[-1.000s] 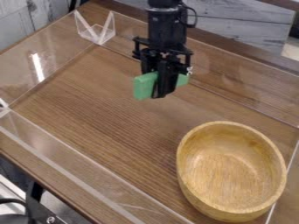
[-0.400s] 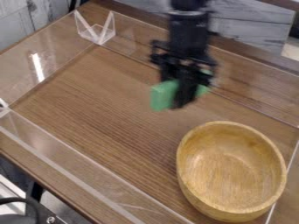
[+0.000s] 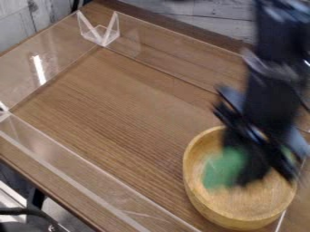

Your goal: Put the green block in the brown bowl

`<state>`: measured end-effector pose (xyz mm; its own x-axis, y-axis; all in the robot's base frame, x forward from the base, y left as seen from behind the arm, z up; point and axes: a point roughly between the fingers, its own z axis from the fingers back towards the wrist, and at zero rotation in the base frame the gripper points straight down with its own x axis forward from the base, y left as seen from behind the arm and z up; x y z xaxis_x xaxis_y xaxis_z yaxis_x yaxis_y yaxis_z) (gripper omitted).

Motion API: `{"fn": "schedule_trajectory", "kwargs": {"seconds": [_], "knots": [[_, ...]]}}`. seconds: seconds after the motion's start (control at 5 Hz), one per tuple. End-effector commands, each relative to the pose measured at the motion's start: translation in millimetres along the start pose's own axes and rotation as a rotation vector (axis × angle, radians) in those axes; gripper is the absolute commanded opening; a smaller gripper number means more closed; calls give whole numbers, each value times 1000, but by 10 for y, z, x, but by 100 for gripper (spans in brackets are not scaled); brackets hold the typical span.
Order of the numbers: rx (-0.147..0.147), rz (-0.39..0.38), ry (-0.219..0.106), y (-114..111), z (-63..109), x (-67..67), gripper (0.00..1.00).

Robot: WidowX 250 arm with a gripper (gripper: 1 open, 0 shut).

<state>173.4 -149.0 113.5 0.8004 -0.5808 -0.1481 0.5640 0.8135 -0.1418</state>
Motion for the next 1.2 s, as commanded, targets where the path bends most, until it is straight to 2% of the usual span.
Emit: {"fn": "schedule_trajectory", "kwargs": {"seconds": [0.0, 0.4, 0.6, 1.0], "knots": [[18, 43, -69, 25, 17, 89, 0], [7, 143, -112, 256, 163, -20, 0], [11, 210, -137, 452, 228, -44, 0], [33, 272, -187, 527, 130, 58, 0]]}}
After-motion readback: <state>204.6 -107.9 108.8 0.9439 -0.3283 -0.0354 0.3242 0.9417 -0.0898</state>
